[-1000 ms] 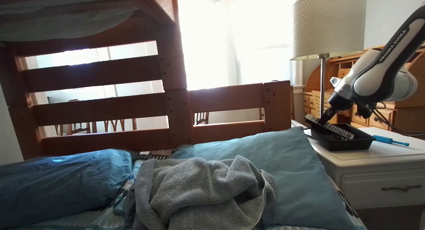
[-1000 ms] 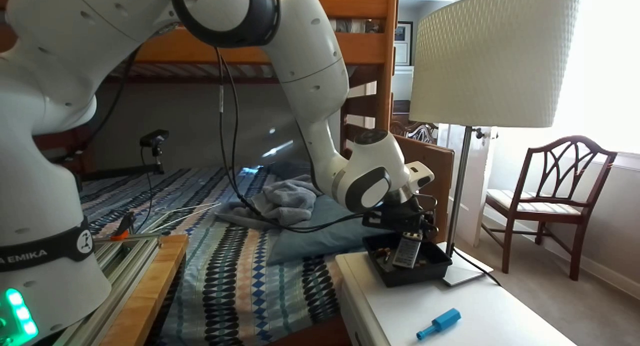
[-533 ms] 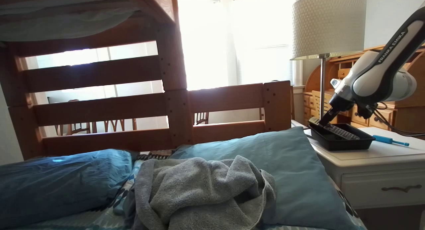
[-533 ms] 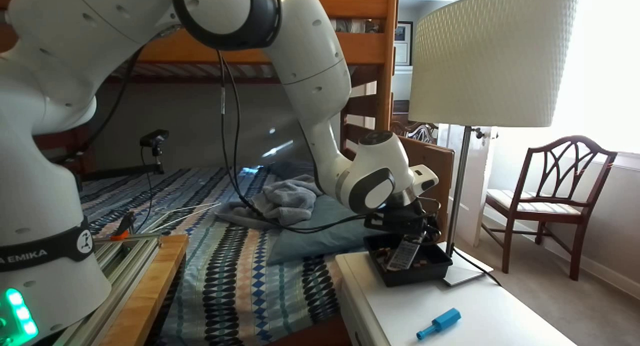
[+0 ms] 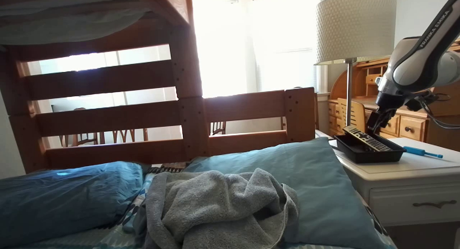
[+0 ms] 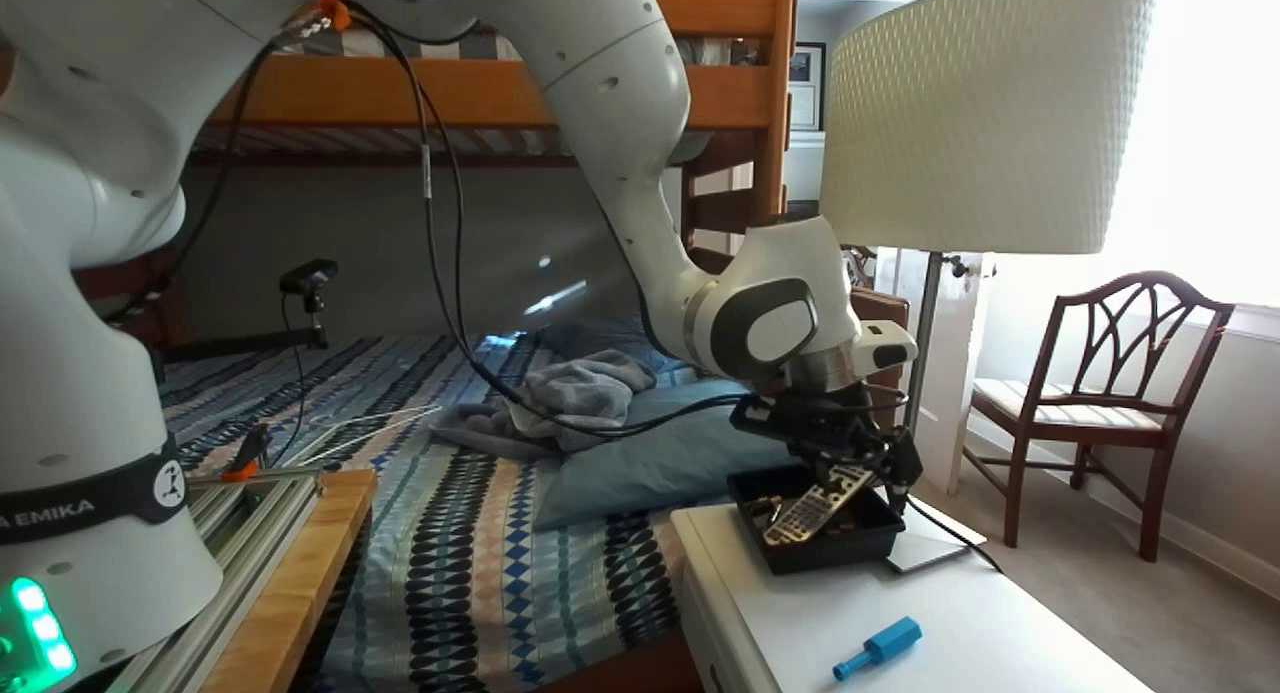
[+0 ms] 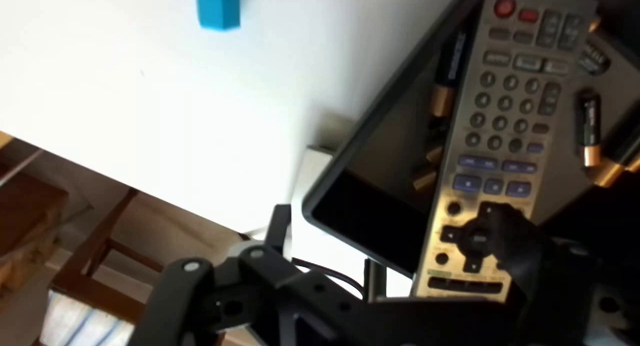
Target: Put the remote in the black bowl
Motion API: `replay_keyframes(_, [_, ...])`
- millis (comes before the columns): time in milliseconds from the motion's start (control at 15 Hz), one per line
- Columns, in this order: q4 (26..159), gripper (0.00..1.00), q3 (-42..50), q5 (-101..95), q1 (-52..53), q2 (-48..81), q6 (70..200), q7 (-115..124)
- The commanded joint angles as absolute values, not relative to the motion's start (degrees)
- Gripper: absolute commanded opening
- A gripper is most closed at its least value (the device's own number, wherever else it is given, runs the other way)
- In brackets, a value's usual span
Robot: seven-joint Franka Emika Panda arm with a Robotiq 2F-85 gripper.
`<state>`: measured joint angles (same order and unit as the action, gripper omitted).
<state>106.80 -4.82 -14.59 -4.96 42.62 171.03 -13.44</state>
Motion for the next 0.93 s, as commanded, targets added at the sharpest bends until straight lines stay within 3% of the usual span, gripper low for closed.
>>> replay_keyframes(0, [113.67, 1.0, -1.62, -11.97, -2.81, 34.55, 162.22, -10.01])
replay_keyframes(267, [116.61, 1.0, -4.46, -5.49, -5.58, 29.5, 152.65, -9.28])
replay_keyframes(600, [117.77, 1.0, -2.05, 0.57, -1.95, 25.27, 143.32, 1.17])
replay_keyframes(867, [116.27, 1.0, -1.54, 0.69, -1.3, 26.36, 143.39, 3.21])
